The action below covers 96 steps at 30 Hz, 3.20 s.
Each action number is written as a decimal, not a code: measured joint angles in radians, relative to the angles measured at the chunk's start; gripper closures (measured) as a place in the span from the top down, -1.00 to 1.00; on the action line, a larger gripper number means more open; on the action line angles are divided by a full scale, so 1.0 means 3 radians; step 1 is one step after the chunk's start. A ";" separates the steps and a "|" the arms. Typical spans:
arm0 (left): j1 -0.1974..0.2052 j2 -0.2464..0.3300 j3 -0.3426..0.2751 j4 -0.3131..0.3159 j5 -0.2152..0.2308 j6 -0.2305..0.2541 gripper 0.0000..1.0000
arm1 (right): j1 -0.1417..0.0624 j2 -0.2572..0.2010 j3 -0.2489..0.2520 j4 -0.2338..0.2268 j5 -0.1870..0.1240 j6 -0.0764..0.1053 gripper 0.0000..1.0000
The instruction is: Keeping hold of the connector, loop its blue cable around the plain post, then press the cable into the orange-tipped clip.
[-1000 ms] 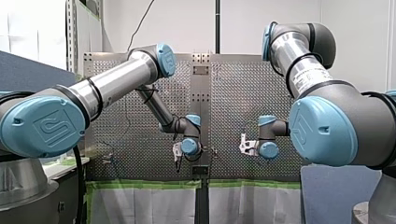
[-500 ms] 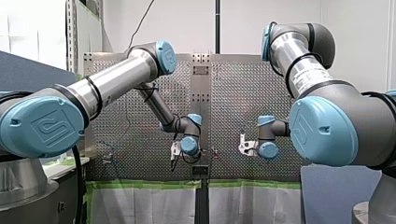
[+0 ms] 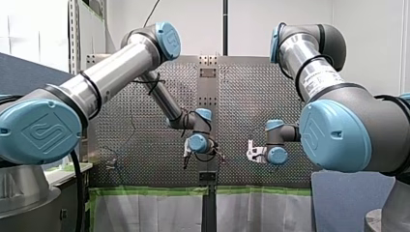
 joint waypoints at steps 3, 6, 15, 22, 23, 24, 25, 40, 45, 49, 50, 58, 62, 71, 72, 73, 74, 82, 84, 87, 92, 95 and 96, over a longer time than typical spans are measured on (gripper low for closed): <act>-0.0045 0.0013 -0.0096 0.0021 -0.0049 0.0008 1.00 | 0.0000 0.0000 -0.0001 0.0020 0.0000 -0.0002 -1.00; -0.0078 0.0015 -0.0182 0.0025 -0.0119 0.0009 1.00 | 0.0001 0.0001 0.0000 0.0040 0.0001 -0.0003 -1.00; -0.0124 0.0018 -0.0443 -0.0020 -0.0331 0.0016 1.00 | 0.0001 0.0001 0.0000 0.0085 0.0001 -0.0004 -1.00; -0.0239 0.0020 -0.0633 -0.0017 -0.0239 0.0056 1.00 | 0.0001 0.0002 0.0000 0.0095 0.0001 -0.0003 -1.00; -0.0260 0.0021 -0.0645 -0.0003 -0.0201 0.0058 1.00 | 0.0001 0.0003 0.0000 0.0096 0.0001 -0.0003 -1.00; -0.0275 0.0021 -0.0650 0.0009 -0.0170 0.0059 1.00 | 0.0001 0.0003 0.0000 0.0097 0.0001 -0.0003 -1.00; -0.0288 0.0021 -0.0654 0.0022 -0.0138 0.0059 1.00 | 0.0001 0.0003 0.0000 0.0097 0.0001 -0.0003 -1.00; -0.0297 0.0097 -0.0615 0.0183 -0.0184 -0.0039 1.00 | 0.0009 0.0008 -0.0001 0.0089 0.0001 -0.0003 -1.00; -0.0320 0.0098 -0.0611 0.0193 -0.0200 -0.0050 1.00 | 0.0012 0.0009 -0.0001 0.0084 0.0001 -0.0003 -1.00; -0.0336 0.0098 -0.0611 0.0204 -0.0201 -0.0044 1.00 | 0.0018 0.0008 -0.0001 0.0082 0.0001 -0.0003 -1.00; -0.0339 0.0098 -0.0610 0.0213 -0.0199 -0.0043 1.00 | 0.0019 0.0009 0.0000 0.0082 0.0001 -0.0003 -1.00; -0.0354 0.0098 -0.0610 0.0357 -0.0108 -0.0056 1.00 | 0.0030 0.0008 0.0000 0.0072 0.0001 0.0000 -1.00; -0.0361 0.0098 -0.0610 0.0375 -0.0104 -0.0057 1.00 | 0.0034 0.0008 0.0000 0.0069 0.0001 0.0002 -1.00; -0.0372 0.0096 -0.0610 0.0329 -0.0191 -0.0162 1.00 | 0.0044 0.0010 0.0000 0.0081 0.0001 -0.0003 -1.00; -0.0372 0.0096 -0.0610 0.0310 -0.0217 -0.0184 1.00 | 0.0045 0.0010 0.0000 0.0081 0.0001 -0.0003 -1.00; -0.0372 0.0096 -0.0610 0.0286 -0.0247 -0.0203 1.00 | 0.0045 0.0010 0.0001 0.0082 0.0001 -0.0003 -1.00; -0.0372 0.0097 -0.0610 0.0250 -0.0286 -0.0223 1.00 | 0.0046 0.0010 0.0000 0.0082 0.0001 -0.0003 -1.00; -0.0376 0.0097 -0.0610 0.0124 -0.0525 -0.0247 1.00 | 0.0060 0.0011 -0.0001 0.0082 0.0001 -0.0007 -1.00; -0.0376 0.0097 -0.0610 0.0120 -0.0562 -0.0249 1.00 | 0.0062 0.0010 -0.0001 0.0083 0.0001 -0.0008 -1.00; -0.0376 0.0095 -0.0610 0.0118 -0.0586 -0.0248 1.00 | 0.0063 0.0011 0.0000 0.0085 0.0001 -0.0008 -1.00; -0.0376 0.0095 -0.0610 0.0117 -0.0599 -0.0250 1.00 | 0.0065 0.0010 0.0000 0.0087 0.0001 -0.0008 -1.00; -0.0376 0.0094 -0.0610 0.0117 -0.0603 -0.0251 1.00 | 0.0064 0.0010 0.0000 0.0087 0.0001 -0.0008 -1.00; -0.0376 0.0094 -0.0610 0.0117 -0.0603 -0.0252 1.00 | 0.0064 0.0010 0.0000 0.0087 0.0001 -0.0008 -1.00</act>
